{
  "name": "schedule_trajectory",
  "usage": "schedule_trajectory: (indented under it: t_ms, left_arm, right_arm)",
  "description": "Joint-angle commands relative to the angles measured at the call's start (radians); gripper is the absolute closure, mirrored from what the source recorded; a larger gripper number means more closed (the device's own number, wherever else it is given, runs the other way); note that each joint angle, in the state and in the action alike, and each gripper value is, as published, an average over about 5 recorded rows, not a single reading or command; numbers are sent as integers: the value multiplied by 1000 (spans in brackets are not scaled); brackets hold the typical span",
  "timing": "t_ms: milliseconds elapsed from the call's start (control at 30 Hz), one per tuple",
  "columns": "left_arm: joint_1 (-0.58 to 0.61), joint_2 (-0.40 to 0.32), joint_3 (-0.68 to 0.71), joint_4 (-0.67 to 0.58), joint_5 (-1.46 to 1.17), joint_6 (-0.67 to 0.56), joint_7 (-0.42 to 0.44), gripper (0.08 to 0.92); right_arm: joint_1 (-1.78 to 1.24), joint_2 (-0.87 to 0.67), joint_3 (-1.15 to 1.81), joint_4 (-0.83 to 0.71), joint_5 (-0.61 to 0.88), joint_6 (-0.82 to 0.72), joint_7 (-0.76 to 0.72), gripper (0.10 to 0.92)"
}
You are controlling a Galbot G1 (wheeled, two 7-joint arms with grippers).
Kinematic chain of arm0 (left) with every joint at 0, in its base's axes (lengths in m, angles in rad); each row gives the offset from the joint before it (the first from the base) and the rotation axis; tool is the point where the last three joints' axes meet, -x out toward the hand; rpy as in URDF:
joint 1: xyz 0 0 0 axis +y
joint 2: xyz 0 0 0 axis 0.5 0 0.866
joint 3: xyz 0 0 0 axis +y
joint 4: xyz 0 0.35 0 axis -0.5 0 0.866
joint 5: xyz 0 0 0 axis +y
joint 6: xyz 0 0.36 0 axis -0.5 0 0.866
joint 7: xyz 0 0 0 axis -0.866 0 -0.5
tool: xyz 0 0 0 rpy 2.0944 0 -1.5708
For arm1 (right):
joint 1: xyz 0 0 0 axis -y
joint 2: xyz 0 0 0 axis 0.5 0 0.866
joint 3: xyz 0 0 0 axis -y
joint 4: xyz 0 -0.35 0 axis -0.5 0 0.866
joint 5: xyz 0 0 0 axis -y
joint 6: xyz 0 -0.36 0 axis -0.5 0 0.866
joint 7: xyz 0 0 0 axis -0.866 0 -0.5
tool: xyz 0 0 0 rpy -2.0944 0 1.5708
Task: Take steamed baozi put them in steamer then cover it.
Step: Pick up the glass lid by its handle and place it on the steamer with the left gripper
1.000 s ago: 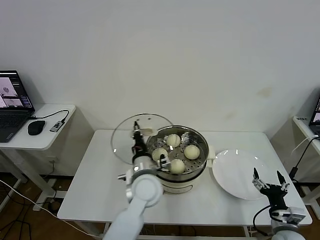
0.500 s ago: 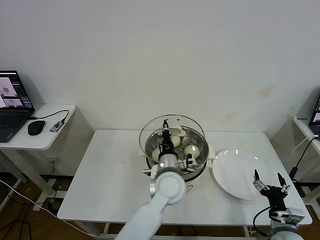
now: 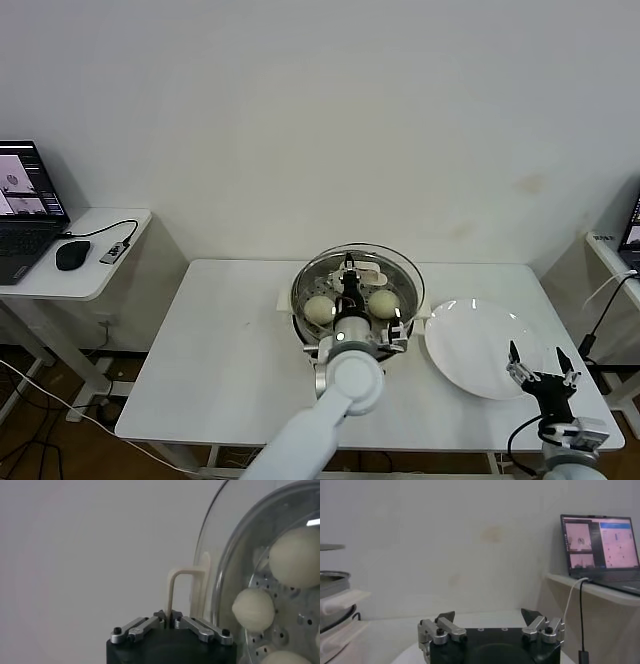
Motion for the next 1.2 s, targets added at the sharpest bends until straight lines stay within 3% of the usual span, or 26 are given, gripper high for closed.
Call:
schedule_trajectory:
  t_ms: [33,1200]
  left_arm:
    - [1,-6,6,39,25,44,-9,854]
    - [9,-6,-14,91,-5,37,-81,854]
  right_arm:
    - [0,0,1,-3,-5,3,-1,203]
    - [-7,8,0,0,-12,9,-4,203]
